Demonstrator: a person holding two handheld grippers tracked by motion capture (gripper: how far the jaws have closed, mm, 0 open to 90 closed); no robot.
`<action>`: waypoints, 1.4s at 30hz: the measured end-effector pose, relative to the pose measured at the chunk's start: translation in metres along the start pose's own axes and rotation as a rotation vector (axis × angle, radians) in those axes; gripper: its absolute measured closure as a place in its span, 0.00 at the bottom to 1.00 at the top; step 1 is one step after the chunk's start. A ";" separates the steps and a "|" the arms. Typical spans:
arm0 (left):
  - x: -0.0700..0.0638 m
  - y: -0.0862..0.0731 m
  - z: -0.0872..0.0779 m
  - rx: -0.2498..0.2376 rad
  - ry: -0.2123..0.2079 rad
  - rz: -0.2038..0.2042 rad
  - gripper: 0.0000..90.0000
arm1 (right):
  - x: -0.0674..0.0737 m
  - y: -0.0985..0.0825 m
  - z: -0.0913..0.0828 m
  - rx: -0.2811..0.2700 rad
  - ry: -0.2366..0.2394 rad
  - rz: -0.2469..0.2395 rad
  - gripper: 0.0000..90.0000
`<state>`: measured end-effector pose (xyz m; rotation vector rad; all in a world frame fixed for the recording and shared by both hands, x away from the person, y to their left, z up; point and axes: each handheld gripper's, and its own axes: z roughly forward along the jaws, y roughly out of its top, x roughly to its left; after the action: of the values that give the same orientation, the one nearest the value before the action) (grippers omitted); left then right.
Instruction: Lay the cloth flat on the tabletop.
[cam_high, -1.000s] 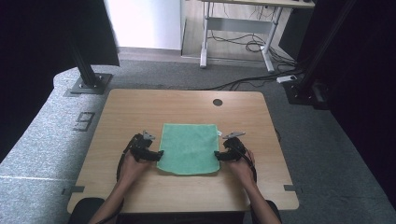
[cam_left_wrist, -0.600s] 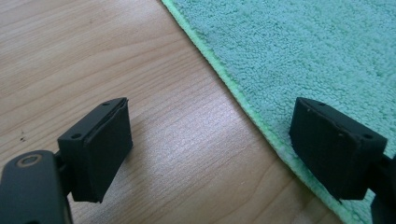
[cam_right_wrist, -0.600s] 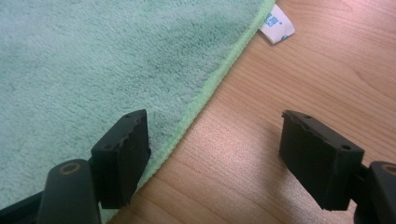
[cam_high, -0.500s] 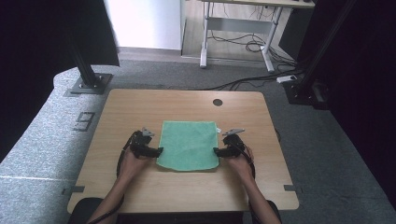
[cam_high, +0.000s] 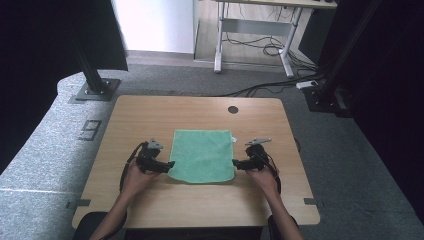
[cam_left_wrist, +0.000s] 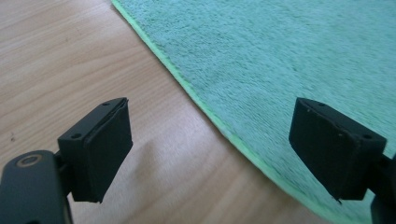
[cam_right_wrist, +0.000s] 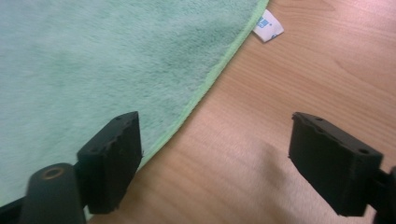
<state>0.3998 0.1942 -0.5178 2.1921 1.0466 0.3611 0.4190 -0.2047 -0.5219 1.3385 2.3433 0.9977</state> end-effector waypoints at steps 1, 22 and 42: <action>-0.001 -0.001 -0.003 -0.001 -0.004 0.003 0.14 | 0.000 -0.001 -0.003 -0.002 0.004 0.000 0.15; 0.009 -0.049 -0.023 0.026 0.029 -0.028 0.05 | 0.002 -0.050 -0.026 -0.029 -0.074 -0.037 0.00; 0.012 -0.059 -0.013 0.025 0.055 -0.018 0.00 | -0.004 -0.066 -0.015 -0.050 -0.087 -0.046 0.00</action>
<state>0.3663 0.2364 -0.5484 2.2049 1.1055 0.4036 0.3701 -0.2371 -0.5567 1.2770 2.2597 0.9584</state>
